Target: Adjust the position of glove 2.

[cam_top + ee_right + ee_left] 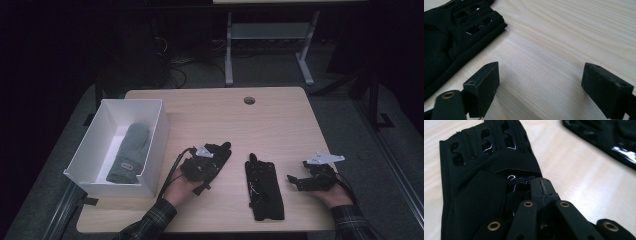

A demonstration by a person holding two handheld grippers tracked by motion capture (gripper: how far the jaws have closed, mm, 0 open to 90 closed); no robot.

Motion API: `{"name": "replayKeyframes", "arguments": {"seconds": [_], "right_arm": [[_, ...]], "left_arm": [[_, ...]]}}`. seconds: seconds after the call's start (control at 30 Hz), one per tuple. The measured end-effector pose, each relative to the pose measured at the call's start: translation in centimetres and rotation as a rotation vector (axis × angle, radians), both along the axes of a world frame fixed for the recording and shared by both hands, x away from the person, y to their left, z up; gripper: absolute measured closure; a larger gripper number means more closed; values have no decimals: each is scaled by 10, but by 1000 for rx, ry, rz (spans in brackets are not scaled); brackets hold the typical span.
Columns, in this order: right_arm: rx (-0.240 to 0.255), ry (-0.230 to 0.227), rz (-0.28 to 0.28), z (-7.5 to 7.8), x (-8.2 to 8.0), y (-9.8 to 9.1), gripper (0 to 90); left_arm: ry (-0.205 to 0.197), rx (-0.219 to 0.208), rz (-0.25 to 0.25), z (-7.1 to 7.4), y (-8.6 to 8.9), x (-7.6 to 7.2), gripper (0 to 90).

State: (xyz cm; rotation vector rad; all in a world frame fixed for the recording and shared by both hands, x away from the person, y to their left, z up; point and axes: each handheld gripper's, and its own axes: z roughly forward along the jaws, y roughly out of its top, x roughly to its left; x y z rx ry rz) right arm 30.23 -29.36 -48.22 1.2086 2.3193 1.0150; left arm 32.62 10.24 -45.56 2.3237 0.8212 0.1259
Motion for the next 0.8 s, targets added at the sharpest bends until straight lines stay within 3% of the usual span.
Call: {"name": "replayKeyframes", "arguments": {"seconds": [0.17,0.4,0.43,0.47,0.53,0.63,0.8], "right_arm": [[-1,-2,3,0,0,0,146],[-1,-2,3,0,0,0,146],[-2,-2,3,0,0,0,146],[-2,-2,3,0,0,0,146],[-2,-2,3,0,0,0,146],[-2,-2,6,0,0,0,145],[-1,-1,6,0,0,0,145]], "left_arm": [[4,0,-65,1,-11,-15,897],[-1,-37,-97,1,-25,-23,888],[-31,-38,-98,7,-23,-22,883],[-31,-38,-98,7,-23,-22,884],[-62,-49,-78,15,-16,-20,888],[-96,-2,-34,20,0,-15,895],[-80,34,53,9,22,-7,895]]}}
